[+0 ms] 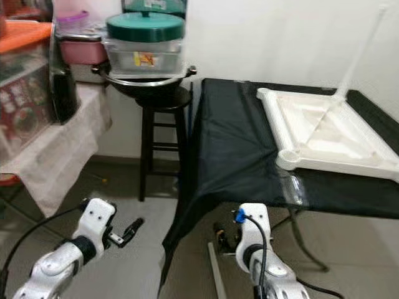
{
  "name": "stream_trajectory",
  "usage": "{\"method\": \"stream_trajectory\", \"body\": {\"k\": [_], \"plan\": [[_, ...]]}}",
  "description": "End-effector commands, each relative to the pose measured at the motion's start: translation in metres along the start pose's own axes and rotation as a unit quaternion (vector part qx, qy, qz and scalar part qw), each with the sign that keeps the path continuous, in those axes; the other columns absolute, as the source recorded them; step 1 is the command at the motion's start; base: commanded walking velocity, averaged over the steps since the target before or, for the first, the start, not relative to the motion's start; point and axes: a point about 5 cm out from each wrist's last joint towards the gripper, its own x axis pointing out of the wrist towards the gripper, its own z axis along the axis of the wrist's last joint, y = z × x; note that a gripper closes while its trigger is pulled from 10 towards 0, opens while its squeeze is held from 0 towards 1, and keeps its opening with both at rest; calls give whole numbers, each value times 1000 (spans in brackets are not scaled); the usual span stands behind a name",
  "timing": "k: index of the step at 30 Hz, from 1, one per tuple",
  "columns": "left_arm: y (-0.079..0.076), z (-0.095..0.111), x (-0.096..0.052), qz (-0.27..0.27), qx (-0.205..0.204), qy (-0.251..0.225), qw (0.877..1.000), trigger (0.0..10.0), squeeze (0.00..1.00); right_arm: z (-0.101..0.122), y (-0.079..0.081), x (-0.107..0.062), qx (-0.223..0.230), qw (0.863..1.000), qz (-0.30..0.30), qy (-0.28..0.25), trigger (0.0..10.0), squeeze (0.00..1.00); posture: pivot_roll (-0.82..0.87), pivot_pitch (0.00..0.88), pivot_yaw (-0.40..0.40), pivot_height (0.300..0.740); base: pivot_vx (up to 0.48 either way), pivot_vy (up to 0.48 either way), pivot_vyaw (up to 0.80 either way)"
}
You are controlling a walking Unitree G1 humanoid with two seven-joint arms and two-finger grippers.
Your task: Building children table
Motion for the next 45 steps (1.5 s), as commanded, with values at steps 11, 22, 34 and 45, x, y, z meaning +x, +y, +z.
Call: {"method": "stream_trajectory", "body": {"k": [11, 22, 34, 45], "plan": [[5, 4, 2, 16, -3, -15, 1000, 10000, 0, 3, 7, 3, -6, 1000, 11, -6, 10000, 0, 37, 0, -72, 740, 0, 0, 0], [4, 7, 4, 14, -2, -24, 1000, 10000, 0, 5, 6, 4, -10, 1000, 6, -10, 10000, 0, 36, 0, -75, 740, 0, 0, 0], [4, 12, 7, 17, -12, -42, 999, 10000, 0, 11, 5, 7, -27, 999, 9, -20, 10000, 0, 38, 0, -76, 740, 0, 0, 0], [4, 16, 8, 16, -17, -52, 998, 10000, 0, 28, 9, 6, -119, 990, 6, -80, 10000, 0, 40, 0, -70, 740, 0, 0, 0]]}}
